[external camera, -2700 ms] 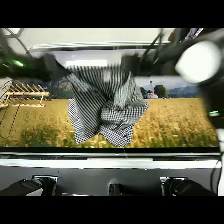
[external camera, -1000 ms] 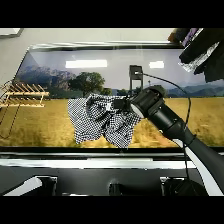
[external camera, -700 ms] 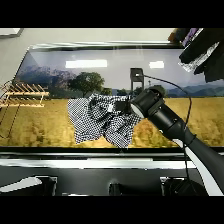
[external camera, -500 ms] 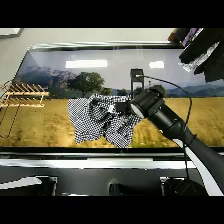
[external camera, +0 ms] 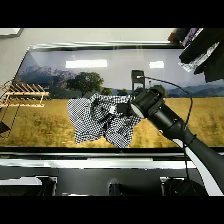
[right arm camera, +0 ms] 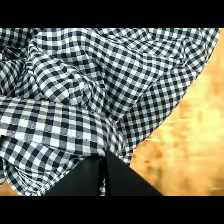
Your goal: Fold the clothes and pants, and hang the long-sleeved shirts on hangers.
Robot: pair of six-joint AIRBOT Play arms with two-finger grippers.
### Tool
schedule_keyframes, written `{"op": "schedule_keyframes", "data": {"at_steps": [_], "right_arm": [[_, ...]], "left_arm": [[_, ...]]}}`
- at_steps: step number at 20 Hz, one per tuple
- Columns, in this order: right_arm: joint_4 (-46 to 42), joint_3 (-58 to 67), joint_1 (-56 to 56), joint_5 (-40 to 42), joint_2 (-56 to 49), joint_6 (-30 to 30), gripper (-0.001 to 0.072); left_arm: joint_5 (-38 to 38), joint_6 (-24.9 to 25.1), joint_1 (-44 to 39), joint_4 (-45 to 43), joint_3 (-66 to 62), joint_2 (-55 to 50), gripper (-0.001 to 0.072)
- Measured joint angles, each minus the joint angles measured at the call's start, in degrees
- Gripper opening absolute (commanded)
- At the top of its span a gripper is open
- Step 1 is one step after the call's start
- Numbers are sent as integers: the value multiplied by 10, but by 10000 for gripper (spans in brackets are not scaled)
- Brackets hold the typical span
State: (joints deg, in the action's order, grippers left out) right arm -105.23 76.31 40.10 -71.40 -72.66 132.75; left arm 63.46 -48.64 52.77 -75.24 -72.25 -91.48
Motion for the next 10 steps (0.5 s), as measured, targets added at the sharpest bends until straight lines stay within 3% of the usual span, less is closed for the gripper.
{"op": "schedule_keyframes", "data": {"at_steps": [3,10], "right_arm": [[0,0,0,-4,0,0,30],[0,0,0,-6,0,0,30]], "left_arm": [[0,12,-9,-20,0,-11,429],[-2,20,-14,-32,0,-30,426]]}}
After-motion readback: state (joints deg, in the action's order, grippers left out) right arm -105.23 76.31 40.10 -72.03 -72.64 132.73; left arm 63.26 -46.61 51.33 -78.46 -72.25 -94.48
